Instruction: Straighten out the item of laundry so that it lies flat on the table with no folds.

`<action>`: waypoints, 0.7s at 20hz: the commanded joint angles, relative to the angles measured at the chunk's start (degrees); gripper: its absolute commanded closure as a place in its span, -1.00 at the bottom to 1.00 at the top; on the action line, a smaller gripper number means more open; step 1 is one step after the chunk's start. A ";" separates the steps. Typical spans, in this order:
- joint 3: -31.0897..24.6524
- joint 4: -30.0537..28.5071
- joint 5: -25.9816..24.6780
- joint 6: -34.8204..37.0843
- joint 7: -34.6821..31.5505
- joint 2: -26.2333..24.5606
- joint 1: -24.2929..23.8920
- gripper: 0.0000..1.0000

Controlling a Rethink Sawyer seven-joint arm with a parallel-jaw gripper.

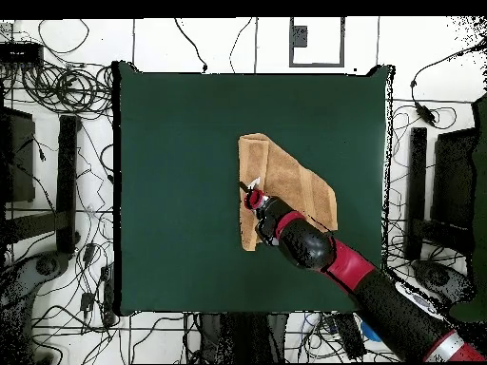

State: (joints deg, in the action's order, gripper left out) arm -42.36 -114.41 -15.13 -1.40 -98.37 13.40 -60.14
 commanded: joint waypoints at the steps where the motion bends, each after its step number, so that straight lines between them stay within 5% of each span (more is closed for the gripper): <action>1: -1.66 1.91 3.91 -1.27 -11.90 -2.30 2.95 -1.00; 14: -1.73 2.38 4.43 -0.17 -11.57 -1.99 2.56 -1.00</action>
State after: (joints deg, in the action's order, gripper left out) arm -42.36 -114.41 -14.89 -1.40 -98.37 13.46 -60.14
